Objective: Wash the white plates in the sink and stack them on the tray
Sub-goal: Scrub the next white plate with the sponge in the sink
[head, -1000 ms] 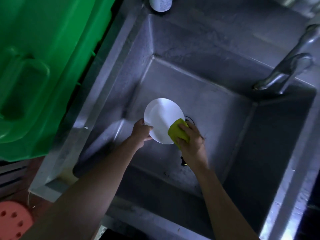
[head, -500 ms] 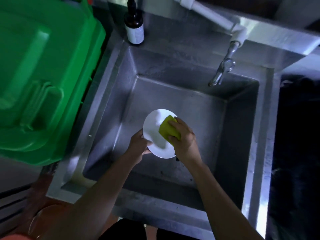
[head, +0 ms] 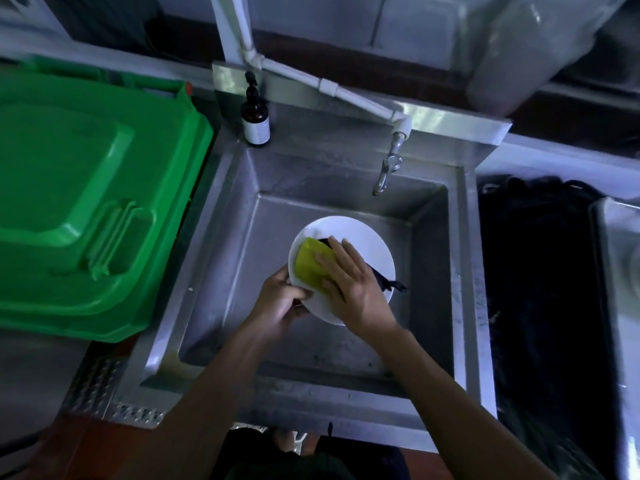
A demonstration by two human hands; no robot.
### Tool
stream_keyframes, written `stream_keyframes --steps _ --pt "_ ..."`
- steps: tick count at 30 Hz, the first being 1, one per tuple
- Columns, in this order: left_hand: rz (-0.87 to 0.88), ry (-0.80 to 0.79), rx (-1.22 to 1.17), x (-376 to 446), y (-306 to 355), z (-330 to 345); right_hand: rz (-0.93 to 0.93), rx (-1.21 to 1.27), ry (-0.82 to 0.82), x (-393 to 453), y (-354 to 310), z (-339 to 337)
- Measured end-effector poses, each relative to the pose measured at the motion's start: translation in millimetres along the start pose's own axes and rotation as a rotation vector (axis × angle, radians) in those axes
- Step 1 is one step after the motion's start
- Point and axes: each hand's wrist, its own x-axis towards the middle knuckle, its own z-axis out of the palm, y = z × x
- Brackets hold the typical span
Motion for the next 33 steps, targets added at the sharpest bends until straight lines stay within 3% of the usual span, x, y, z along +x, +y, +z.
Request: stream_keyframes --steps 5,12,19,24,33 --pt "0.01 -0.081 0.029 -12.9 14.1 7.0 -0.198 -0.09 0.015 -8.7 -3.6 -15.6" --pt "-0.003 -0.112 0.094 -22.2 22.4 6.5 -0.252 -0.078 -0.015 16.6 -13.3 -26.9" --pt "0.005 -0.085 0.095 -23.4 31.9 7.0 -0.157 -0.065 0.136 44.6 -7.2 -31.9" --pt "0.049 -0.029 0.044 -27.7 36.2 9.2 0.007 -0.079 0.236 55.1 6.6 -36.0" --pt "0.111 0.07 -0.025 -32.3 35.4 14.3 0.186 -0.021 0.308 31.5 20.1 -31.7"
